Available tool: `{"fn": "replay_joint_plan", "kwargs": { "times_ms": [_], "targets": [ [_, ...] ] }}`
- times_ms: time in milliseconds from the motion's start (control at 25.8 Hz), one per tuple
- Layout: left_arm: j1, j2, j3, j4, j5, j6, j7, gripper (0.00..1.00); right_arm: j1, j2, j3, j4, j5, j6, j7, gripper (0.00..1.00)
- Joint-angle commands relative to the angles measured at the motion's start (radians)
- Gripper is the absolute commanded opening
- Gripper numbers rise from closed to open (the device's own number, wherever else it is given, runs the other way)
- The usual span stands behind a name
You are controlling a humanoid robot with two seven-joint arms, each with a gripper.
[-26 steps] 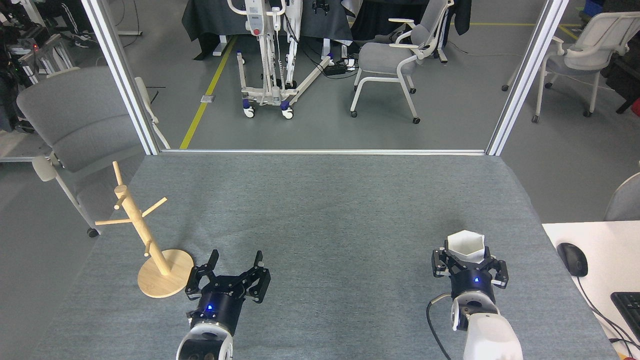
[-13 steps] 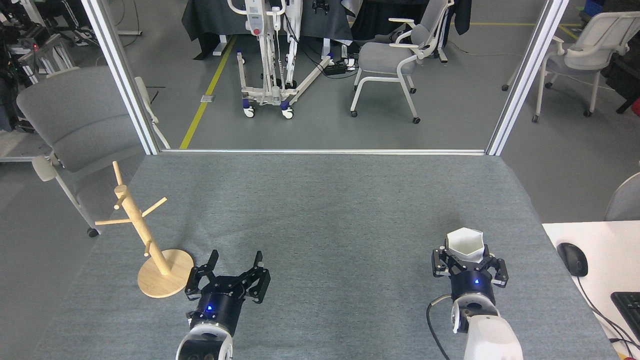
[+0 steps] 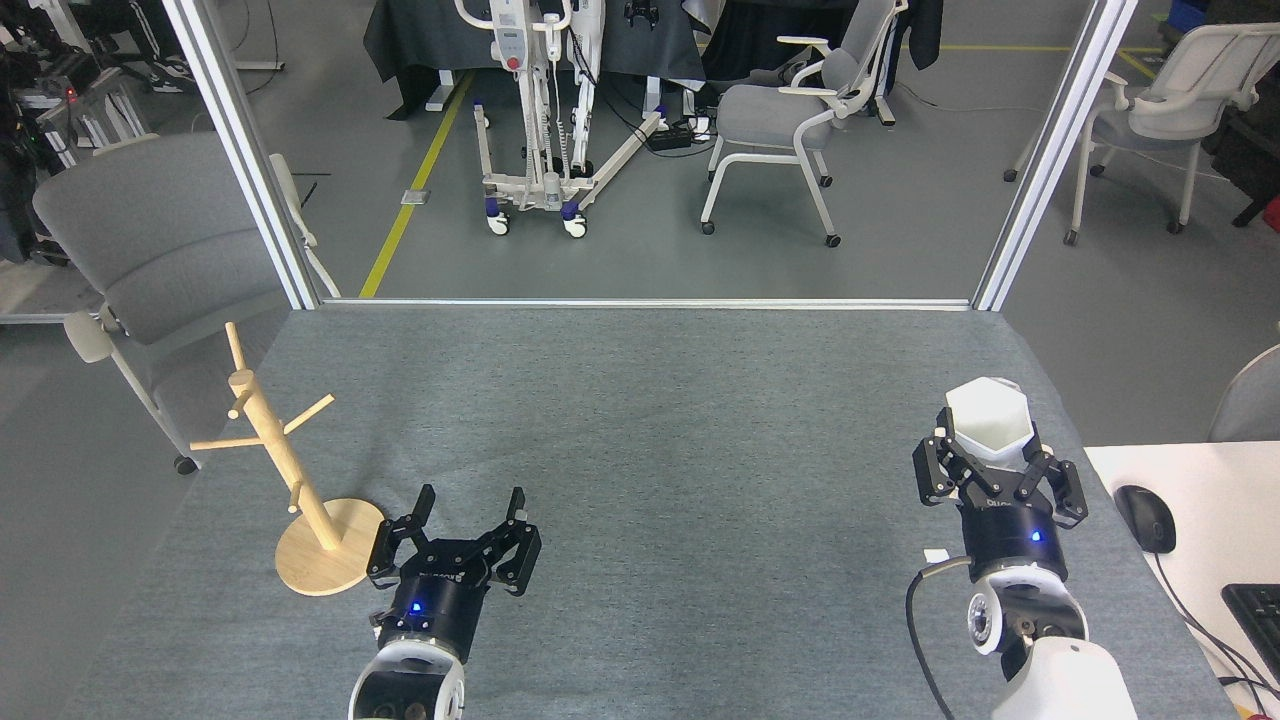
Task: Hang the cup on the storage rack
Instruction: 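Carry the cup toward the left gripper and bring the left gripper under it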
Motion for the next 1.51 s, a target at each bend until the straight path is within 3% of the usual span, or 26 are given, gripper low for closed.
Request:
{"fn": "replay_joint_plan", "kwargs": {
  "times_ms": [0, 116, 232, 349, 465, 658, 736, 852, 1007, 1472],
  "targets": [
    [0.002, 0.004, -0.014, -0.034, -0.001, -0.031, 0.006, 0.99, 0.092, 0.057, 0.011, -0.175, -0.013, 0.09, 0.0, 0.06],
    [0.007, 0.007, -0.078, -0.057, -0.012, -0.102, 0.008, 0.99, 0.104, 0.06, 0.096, -0.219, -0.013, 0.178, 0.005, 0.01],
    [0.013, 0.007, -0.181, -0.059, -0.023, -0.105, 0.006, 0.99, 0.092, 0.06, 0.201, -0.226, -0.011, 0.303, 0.038, 0.0],
    [0.01, 0.004, -0.262, -0.033, -0.128, -0.098, 0.003, 0.99, 0.035, 0.053, 0.34, -0.227, -0.013, 0.466, 0.098, 0.0],
    [-0.004, -0.01, -0.313, 0.03, -0.202, -0.098, 0.003, 0.99, -0.008, 0.05, 0.463, -0.232, -0.013, 0.629, 0.124, 0.0],
    [-0.079, -0.013, -0.397, 0.19, -0.199, -0.079, 0.002, 0.99, -0.031, 0.059, 0.584, -0.235, -0.013, 0.823, 0.137, 0.0],
    [-0.123, -0.016, -0.405, 0.233, -0.191, -0.06, -0.001, 0.99, -0.031, 0.06, 0.638, -0.236, -0.01, 0.891, 0.21, 0.0],
    [-0.18, -0.016, -0.402, 0.265, -0.152, -0.065, -0.004, 0.99, -0.033, 0.059, 0.696, -0.235, -0.005, 0.923, 0.314, 0.0],
    [-0.22, -0.016, -0.405, 0.264, -0.03, -0.082, -0.04, 0.99, -0.033, 0.059, 0.705, -0.232, -0.005, 0.923, 0.324, 0.0],
    [-0.228, -0.017, -0.414, 0.334, -0.018, -0.312, -0.046, 0.99, -0.06, 0.047, 0.705, -0.224, -0.008, 0.912, 0.331, 0.0]
  ]
}}
